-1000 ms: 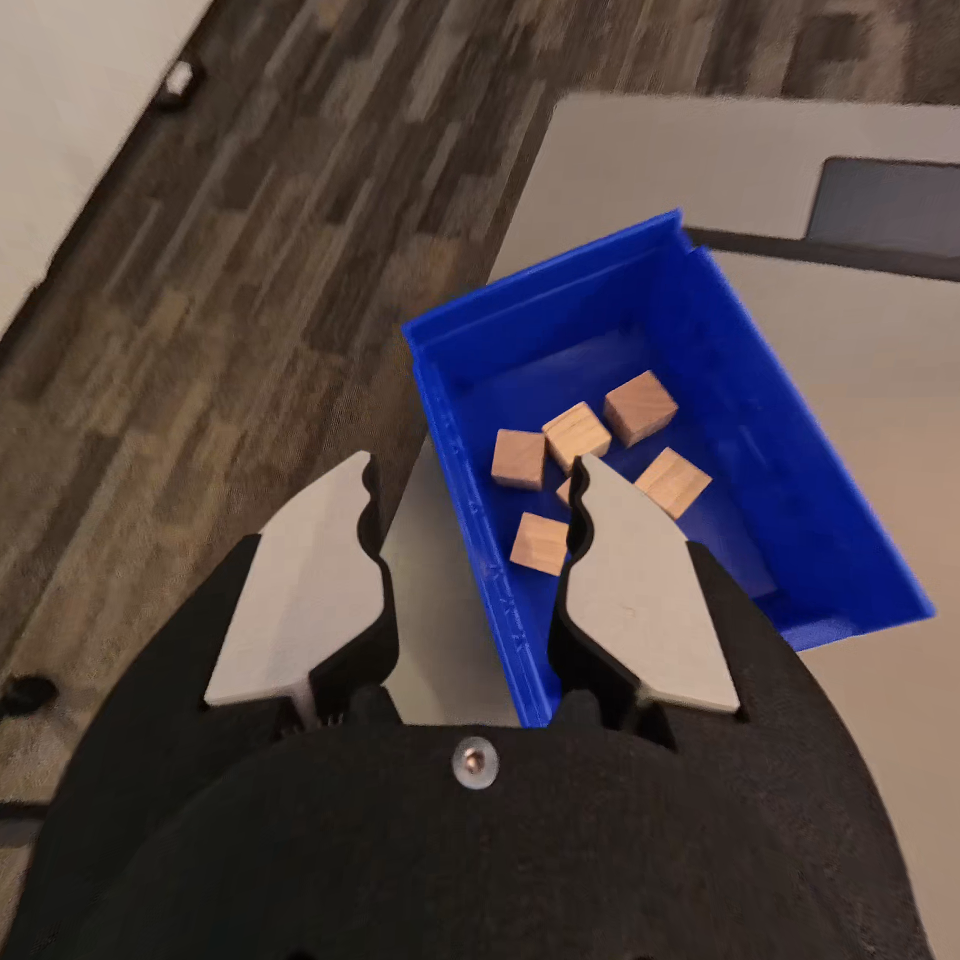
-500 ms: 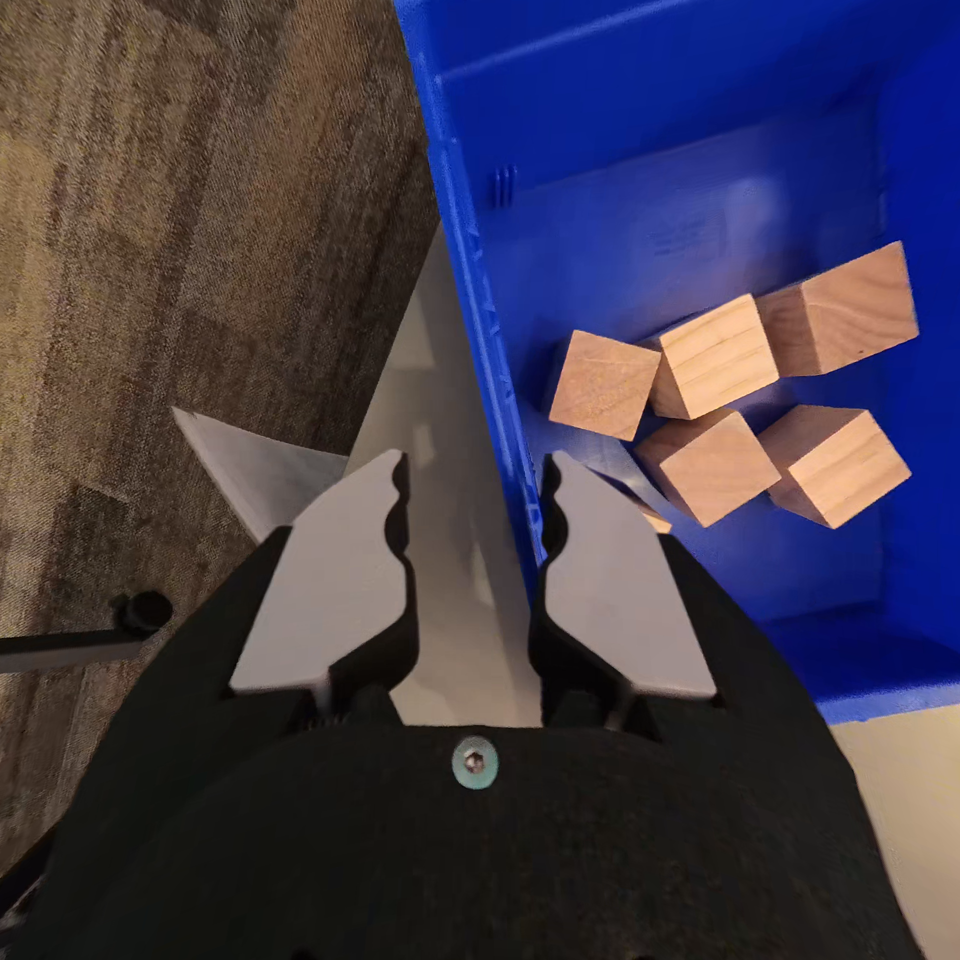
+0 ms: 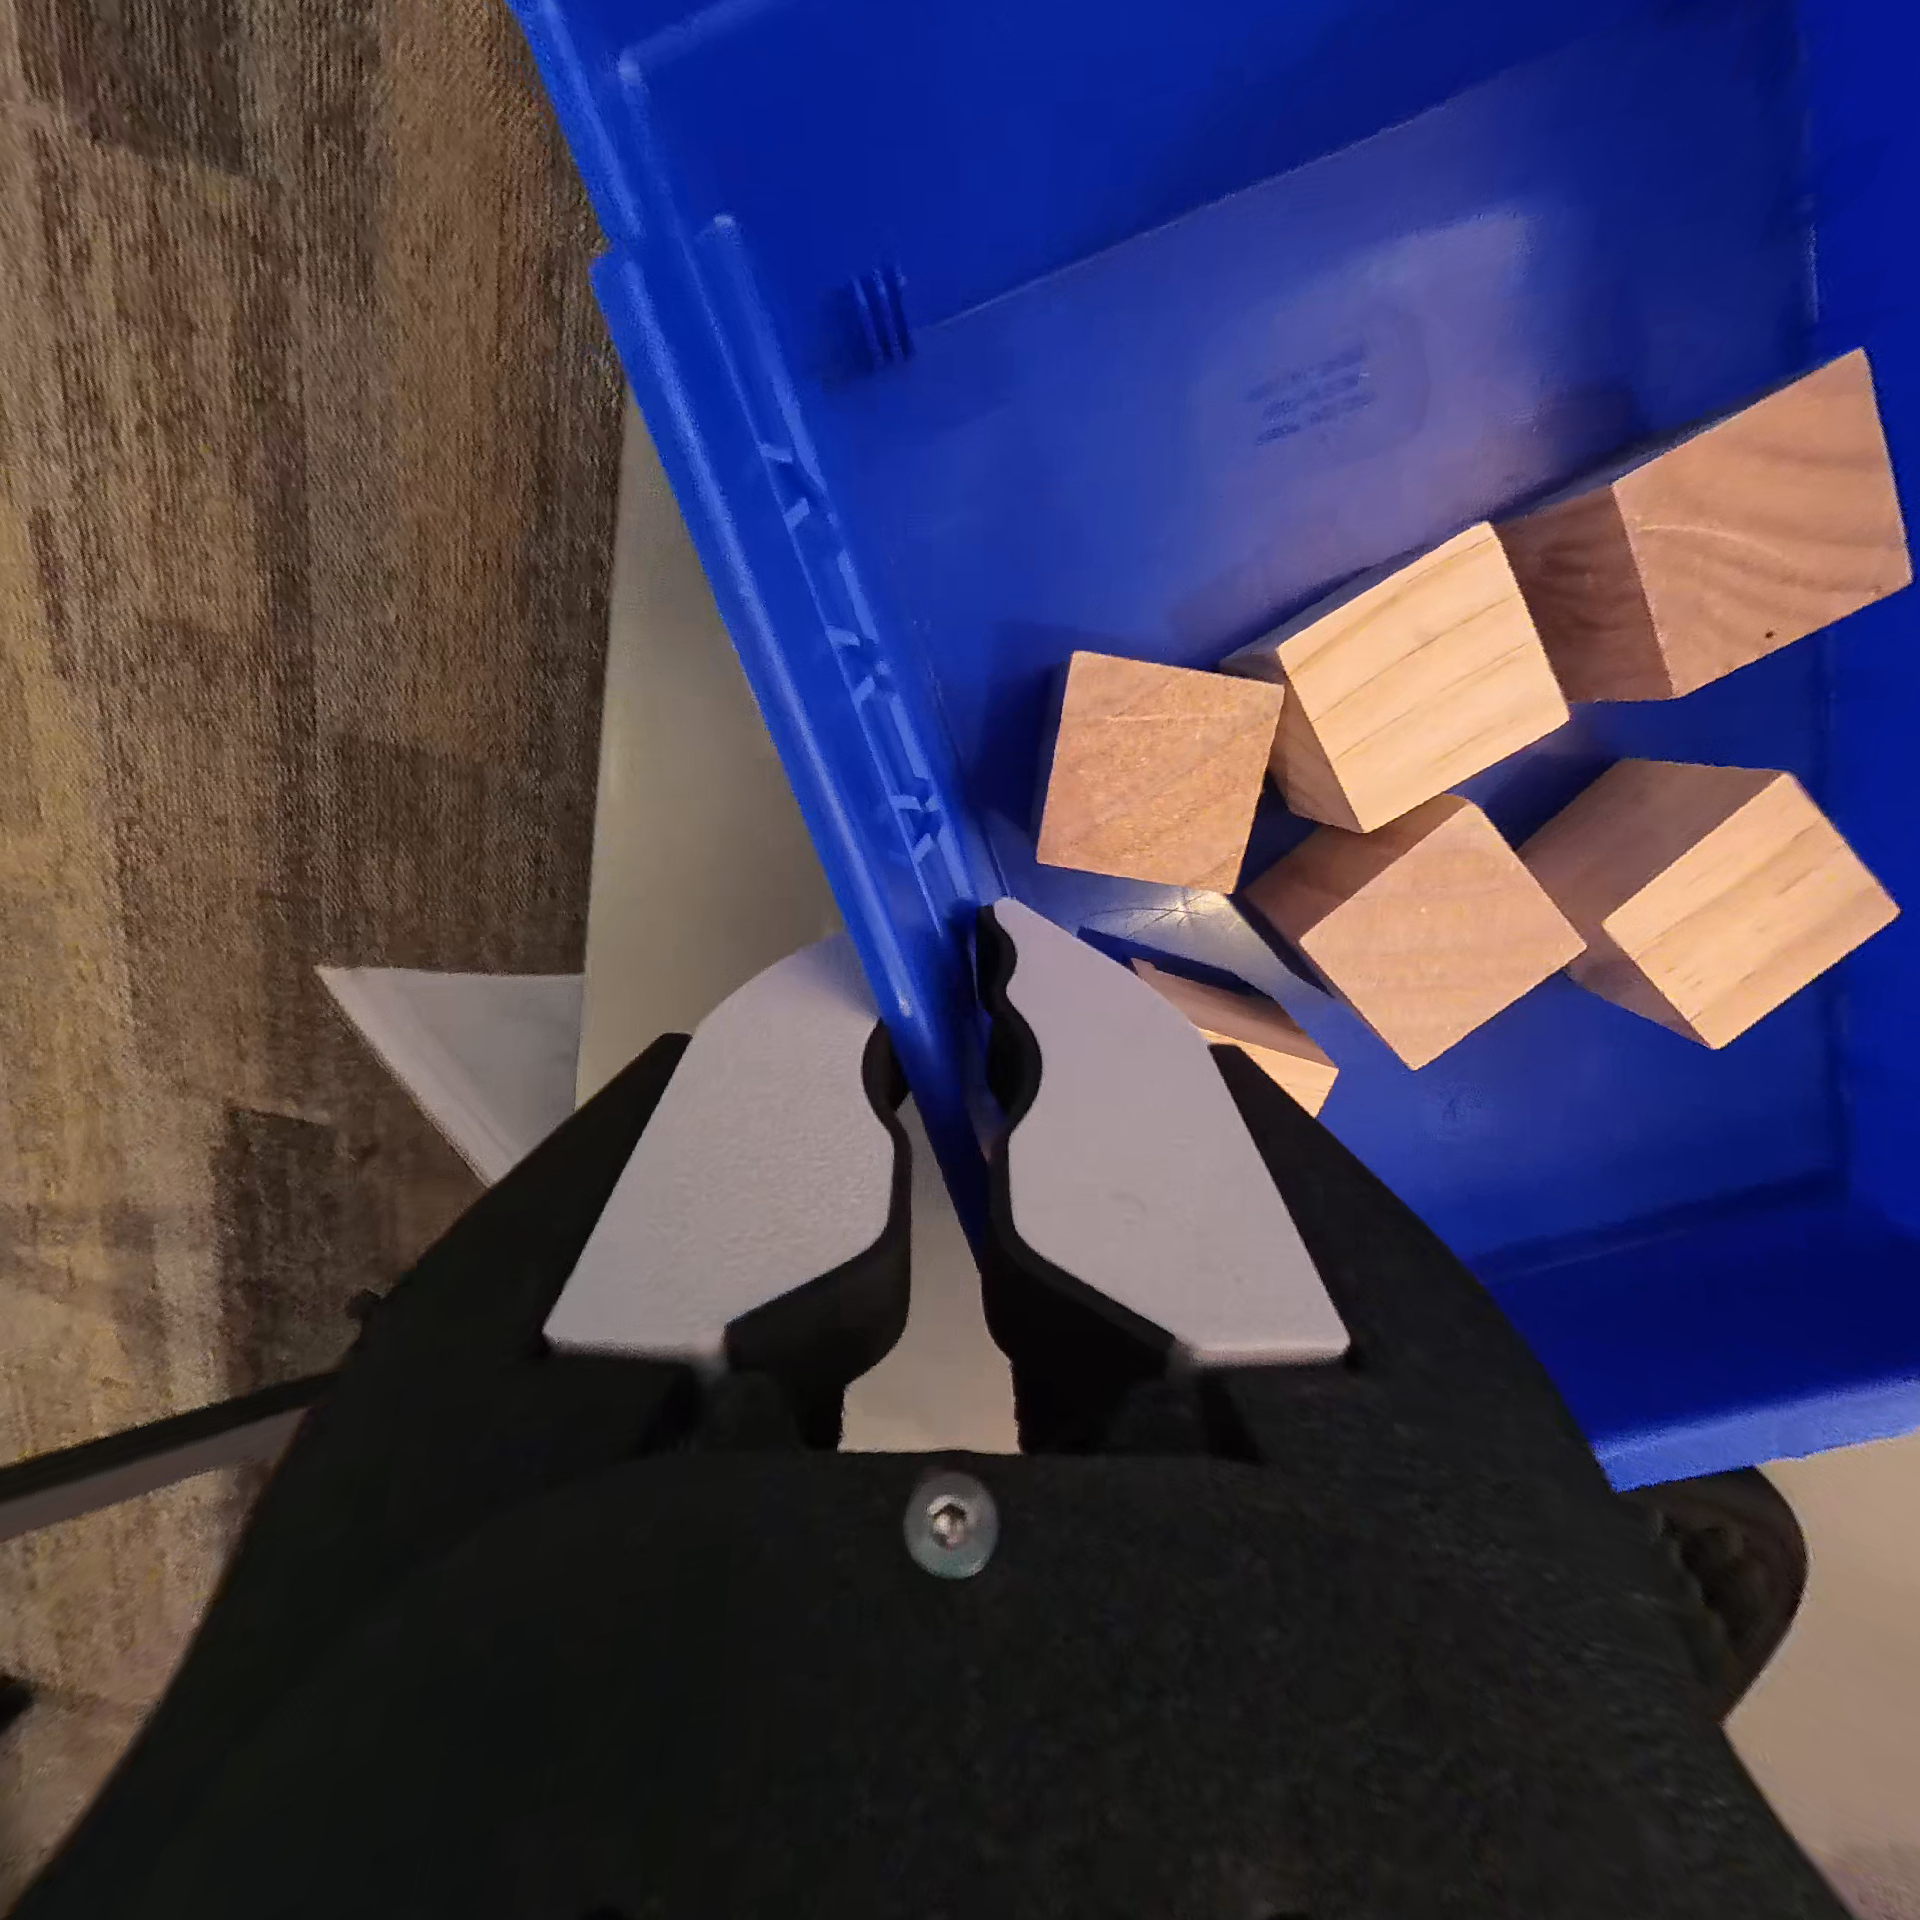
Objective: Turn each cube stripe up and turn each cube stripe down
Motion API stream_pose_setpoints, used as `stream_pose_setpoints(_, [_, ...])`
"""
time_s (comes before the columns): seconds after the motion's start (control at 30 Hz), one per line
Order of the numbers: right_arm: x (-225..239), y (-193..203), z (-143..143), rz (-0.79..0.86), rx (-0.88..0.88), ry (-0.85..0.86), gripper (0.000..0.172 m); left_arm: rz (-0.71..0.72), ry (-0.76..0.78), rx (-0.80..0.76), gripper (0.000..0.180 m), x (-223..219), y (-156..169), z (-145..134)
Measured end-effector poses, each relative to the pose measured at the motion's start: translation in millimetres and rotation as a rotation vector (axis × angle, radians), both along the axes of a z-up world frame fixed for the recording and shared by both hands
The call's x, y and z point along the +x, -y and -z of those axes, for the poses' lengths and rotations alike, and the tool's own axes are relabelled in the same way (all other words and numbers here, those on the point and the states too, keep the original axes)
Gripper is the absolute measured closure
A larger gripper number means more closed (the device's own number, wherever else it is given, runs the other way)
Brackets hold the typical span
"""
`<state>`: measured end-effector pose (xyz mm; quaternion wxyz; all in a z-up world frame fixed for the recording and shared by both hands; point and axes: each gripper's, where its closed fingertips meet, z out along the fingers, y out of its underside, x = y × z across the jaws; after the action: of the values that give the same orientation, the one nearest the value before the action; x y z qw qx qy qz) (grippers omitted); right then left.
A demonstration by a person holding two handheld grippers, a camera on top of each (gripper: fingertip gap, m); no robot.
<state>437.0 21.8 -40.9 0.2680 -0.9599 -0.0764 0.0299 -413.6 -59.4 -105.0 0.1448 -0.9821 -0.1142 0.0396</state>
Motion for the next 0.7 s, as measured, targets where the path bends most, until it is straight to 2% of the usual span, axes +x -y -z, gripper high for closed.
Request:
stream_pose_setpoints(0.33, [-7,0,8,-0.025,-0.031,0.014,0.137,0.281,-0.086,0.038,0.166,42,-42,0])
stream_pose_setpoints(0.7, [-16,-4,17,-0.060,-0.068,0.034,0.137,0.435,-0.111,0.072,0.162,84,-67,0])
